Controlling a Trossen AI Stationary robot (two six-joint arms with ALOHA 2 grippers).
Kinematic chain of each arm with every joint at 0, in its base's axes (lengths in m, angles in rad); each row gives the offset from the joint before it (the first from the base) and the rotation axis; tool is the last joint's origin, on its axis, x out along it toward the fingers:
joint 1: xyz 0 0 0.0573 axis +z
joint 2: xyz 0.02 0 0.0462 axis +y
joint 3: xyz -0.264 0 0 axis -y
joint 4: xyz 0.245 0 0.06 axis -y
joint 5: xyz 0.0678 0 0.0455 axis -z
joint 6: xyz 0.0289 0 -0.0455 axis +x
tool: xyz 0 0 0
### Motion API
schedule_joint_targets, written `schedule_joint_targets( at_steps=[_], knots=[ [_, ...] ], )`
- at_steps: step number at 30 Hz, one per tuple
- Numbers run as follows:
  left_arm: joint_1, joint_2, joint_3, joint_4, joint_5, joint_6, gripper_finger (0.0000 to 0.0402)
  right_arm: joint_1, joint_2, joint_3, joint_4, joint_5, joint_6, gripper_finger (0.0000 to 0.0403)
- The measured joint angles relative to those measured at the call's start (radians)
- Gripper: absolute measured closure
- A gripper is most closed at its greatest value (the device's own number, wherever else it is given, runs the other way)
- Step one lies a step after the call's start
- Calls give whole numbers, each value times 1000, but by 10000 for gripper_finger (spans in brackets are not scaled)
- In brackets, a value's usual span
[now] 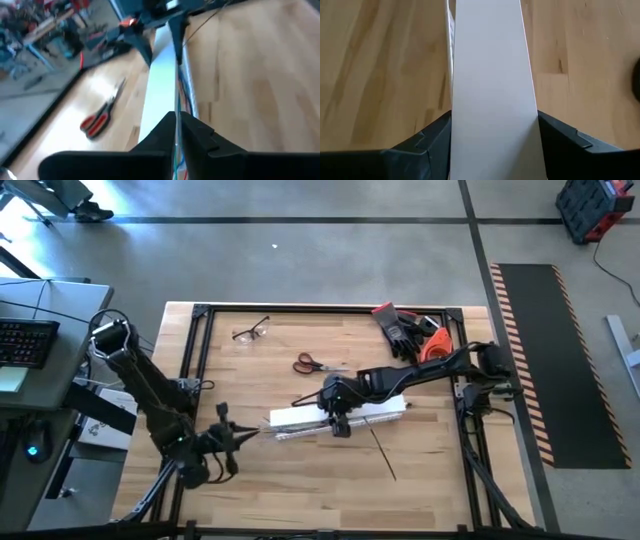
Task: Ziptie cables
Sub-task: Close the white cable duct lid
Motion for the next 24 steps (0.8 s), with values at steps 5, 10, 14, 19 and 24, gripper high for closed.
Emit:
schedule_joint_targets(
  at_steps=[5, 10, 14, 19, 24],
  knots=[
    [79, 0, -43, 15, 92, -55, 401, 0, 35, -1, 3, -35, -25, 188],
    [148, 0, -99, 123, 173, -17, 401, -1, 35, 0, 17, -38, -26, 188],
    [200, 0, -152, 297, 232, 94, 401, -1, 39, 0, 28, -38, -25, 188],
    [269, 0, -218, 541, 365, 225, 401, 4, 55, 0, 25, -40, -27, 188],
    [328, 0, -266, 647, 457, 259, 401, 6, 63, 0, 26, -41, -36, 188]
  ],
)
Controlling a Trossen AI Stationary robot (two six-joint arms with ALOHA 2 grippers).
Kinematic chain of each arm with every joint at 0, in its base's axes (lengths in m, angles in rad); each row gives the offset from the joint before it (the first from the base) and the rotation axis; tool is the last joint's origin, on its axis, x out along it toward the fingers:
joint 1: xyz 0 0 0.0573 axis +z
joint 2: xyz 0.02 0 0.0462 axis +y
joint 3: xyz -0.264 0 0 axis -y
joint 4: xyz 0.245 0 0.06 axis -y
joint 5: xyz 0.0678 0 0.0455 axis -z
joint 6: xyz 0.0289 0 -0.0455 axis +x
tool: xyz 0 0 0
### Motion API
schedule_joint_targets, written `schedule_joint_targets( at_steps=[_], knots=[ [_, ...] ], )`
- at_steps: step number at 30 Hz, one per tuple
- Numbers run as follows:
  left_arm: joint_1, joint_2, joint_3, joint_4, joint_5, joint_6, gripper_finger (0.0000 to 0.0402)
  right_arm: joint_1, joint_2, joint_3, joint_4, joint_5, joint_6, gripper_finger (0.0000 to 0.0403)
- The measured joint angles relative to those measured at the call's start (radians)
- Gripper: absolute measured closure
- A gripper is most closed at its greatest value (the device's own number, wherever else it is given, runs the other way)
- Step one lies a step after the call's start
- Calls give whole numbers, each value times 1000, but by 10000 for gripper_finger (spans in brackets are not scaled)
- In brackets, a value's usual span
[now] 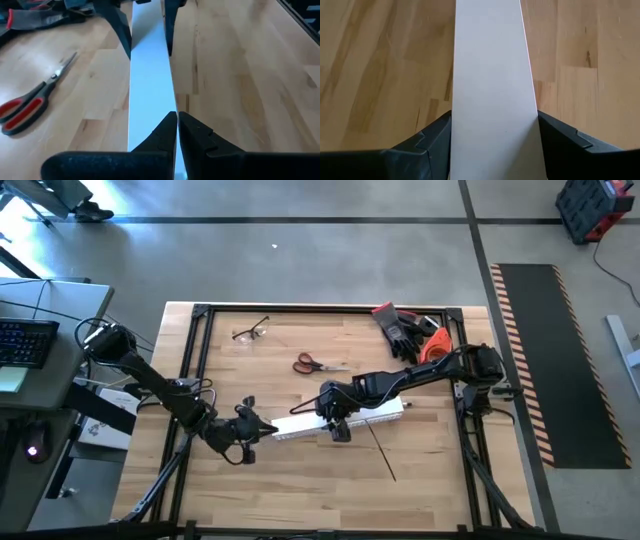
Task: Ziptie cables
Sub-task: Close the white cable duct lid
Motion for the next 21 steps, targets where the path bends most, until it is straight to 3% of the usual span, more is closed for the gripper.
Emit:
schedule_joint_targets(
  at_steps=[11, 21],
  knots=[
    [45, 17, -49, 61, 55, -10, 401, 1, 3, 0, 3, 2, -19, 188],
    [45, 121, -49, 118, 79, -19, 401, 2, 3, 0, 3, 3, -27, 188]
  ],
)
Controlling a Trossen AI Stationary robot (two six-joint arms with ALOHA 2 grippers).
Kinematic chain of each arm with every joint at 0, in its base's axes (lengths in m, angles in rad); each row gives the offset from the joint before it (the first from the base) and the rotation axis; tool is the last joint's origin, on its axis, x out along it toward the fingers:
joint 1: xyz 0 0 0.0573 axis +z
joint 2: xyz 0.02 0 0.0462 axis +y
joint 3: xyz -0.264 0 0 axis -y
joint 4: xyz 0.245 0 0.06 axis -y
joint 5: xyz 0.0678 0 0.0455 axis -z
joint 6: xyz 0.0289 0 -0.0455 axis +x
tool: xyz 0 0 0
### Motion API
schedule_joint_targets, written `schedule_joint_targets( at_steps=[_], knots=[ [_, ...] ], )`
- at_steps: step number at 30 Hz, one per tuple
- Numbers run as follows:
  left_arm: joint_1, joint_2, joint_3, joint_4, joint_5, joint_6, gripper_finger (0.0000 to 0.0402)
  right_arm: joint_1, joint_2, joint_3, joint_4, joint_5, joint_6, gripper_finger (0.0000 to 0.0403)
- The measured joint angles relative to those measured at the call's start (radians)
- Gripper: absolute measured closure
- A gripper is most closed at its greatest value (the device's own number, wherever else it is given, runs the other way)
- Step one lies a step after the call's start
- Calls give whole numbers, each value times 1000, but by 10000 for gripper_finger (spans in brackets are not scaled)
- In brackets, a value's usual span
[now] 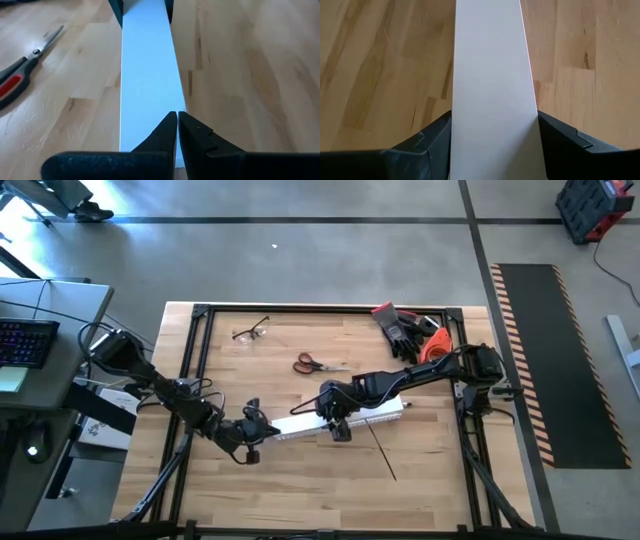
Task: Ziptie cables
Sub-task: Close the white cable duct lid
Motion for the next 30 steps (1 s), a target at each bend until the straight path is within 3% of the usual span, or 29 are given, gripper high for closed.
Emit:
schedule_joint_targets(
  at_steps=[12, 30],
  knots=[
    [4, 73, 2, 36, 0, -26, 401, 6, 0, 0, -7, 9, -13, 188],
    [4, 13, 5, 26, 26, -4, 401, 4, 0, 0, 38, -48, -18, 188]
  ],
)
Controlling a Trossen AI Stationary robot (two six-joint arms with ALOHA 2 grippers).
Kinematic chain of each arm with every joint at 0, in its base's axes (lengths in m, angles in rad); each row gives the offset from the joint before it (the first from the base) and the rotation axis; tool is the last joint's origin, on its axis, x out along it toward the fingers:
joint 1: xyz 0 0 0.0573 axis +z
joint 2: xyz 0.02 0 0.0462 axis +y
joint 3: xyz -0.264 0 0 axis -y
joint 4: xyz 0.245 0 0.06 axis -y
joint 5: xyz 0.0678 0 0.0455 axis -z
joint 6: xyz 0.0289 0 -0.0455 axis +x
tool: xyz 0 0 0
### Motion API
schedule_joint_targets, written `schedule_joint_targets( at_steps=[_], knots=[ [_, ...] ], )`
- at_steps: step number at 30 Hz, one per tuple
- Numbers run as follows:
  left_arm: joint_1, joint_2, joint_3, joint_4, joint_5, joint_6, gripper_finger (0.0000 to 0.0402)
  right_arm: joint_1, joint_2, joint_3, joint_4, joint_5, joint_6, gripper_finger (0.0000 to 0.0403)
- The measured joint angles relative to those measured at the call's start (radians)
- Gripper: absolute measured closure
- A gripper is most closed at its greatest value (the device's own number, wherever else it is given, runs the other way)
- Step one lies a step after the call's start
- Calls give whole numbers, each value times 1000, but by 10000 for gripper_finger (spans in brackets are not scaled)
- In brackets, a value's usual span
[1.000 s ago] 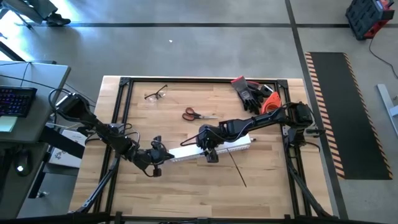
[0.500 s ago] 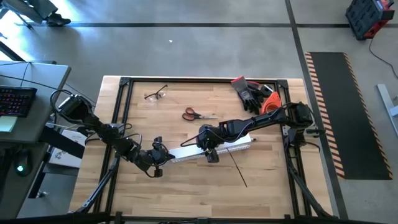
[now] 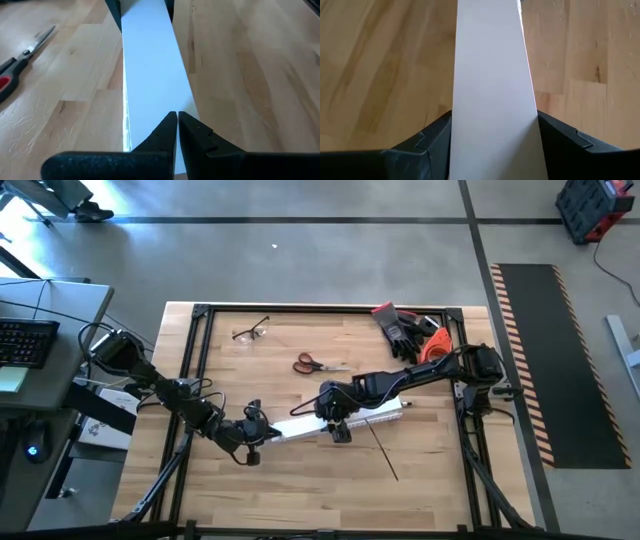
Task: Ziptie cables
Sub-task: Close the white cable duct lid
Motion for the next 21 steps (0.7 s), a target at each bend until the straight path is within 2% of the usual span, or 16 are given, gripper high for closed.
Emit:
schedule_joint_targets(
  at_steps=[14, 21],
  knots=[
    [0, 57, 2, 11, -37, -10, 401, 3, 0, 0, -38, 58, -21, 188],
    [-1, -2, 2, 64, -38, 71, 401, 17, -14, 0, -24, 85, -43, 188]
  ],
)
